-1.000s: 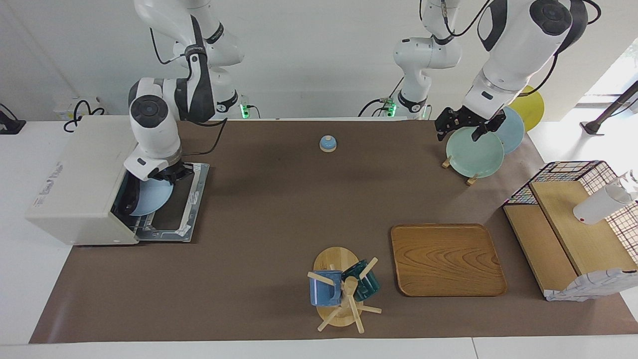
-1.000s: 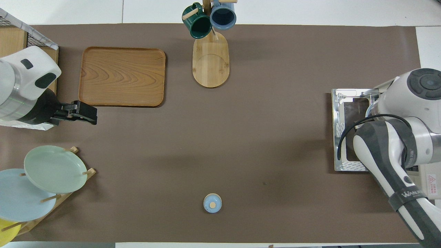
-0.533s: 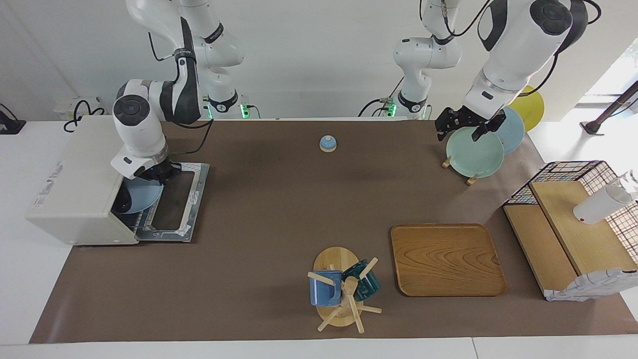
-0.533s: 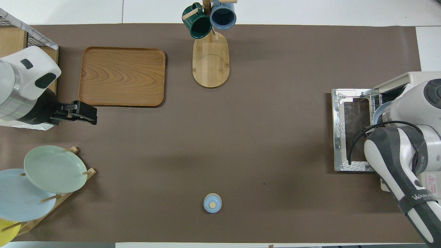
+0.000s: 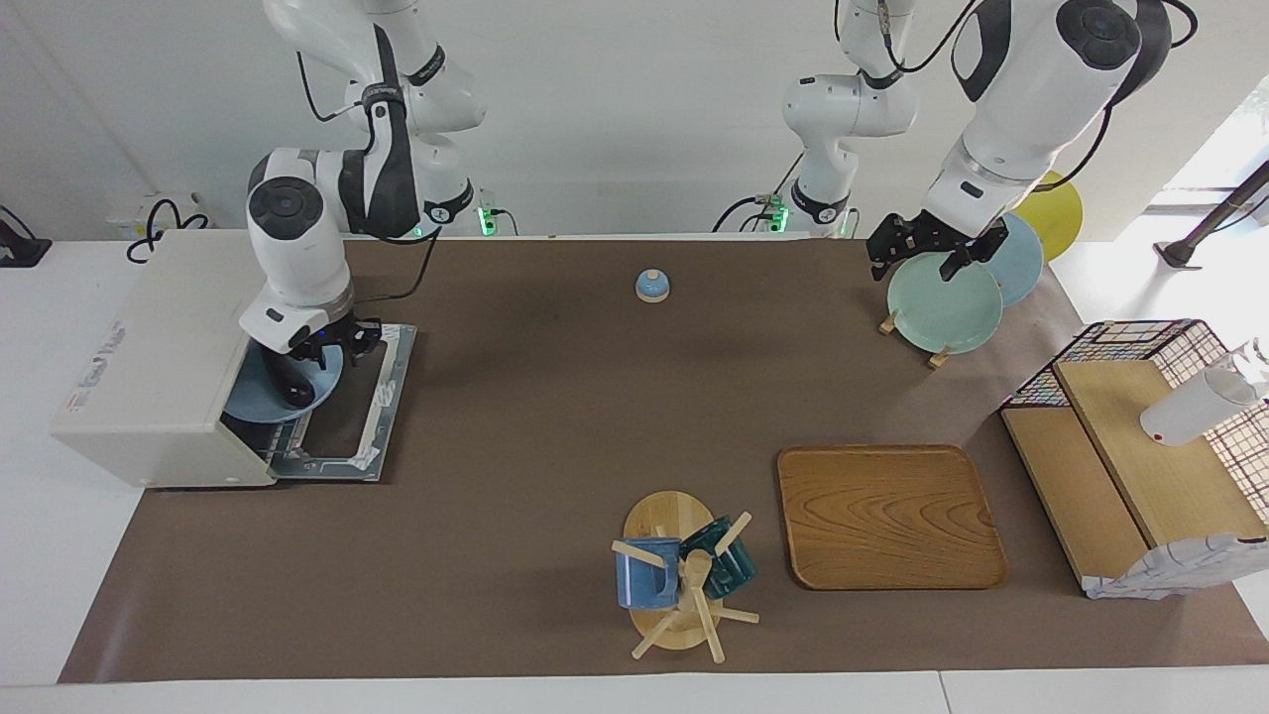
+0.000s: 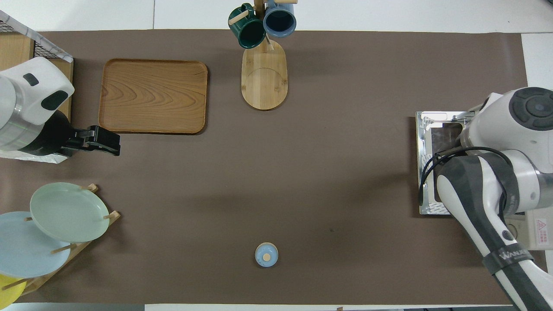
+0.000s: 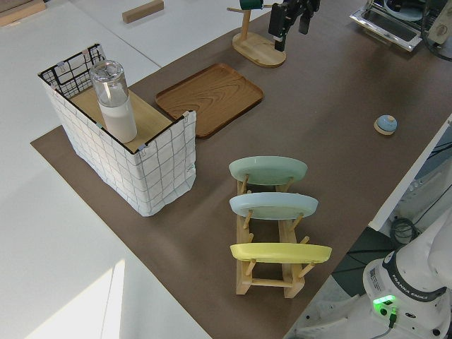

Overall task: Put eggplant into oven
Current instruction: 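Swing the oven door shut with the right gripper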

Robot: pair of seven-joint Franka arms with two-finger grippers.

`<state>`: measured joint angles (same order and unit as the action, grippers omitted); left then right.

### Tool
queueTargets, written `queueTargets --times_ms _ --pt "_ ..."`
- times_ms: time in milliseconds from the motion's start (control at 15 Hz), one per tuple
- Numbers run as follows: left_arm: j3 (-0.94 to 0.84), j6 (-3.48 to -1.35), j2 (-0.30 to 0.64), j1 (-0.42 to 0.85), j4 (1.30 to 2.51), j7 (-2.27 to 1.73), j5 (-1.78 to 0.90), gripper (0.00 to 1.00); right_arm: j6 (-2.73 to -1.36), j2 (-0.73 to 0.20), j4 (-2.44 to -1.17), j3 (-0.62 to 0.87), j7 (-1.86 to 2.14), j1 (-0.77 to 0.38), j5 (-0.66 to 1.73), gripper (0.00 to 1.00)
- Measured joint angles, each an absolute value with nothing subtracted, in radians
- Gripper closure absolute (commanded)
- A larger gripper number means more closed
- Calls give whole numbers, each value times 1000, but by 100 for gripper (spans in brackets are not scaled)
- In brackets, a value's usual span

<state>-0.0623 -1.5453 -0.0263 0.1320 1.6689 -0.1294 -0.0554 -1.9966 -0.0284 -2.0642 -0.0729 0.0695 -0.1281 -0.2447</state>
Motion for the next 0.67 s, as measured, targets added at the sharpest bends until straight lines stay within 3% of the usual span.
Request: queueTargets --times_ms 267,667 --pt "-62 -1545 -27 103 1669 -128 -55 0 -2108 -83 -2112 -67 -158 -243 -225 100" --pt "-62 -1545 -27 84 1669 -98 -46 0 -2197 -213 -2133 -77 -200 -253 -231 100"
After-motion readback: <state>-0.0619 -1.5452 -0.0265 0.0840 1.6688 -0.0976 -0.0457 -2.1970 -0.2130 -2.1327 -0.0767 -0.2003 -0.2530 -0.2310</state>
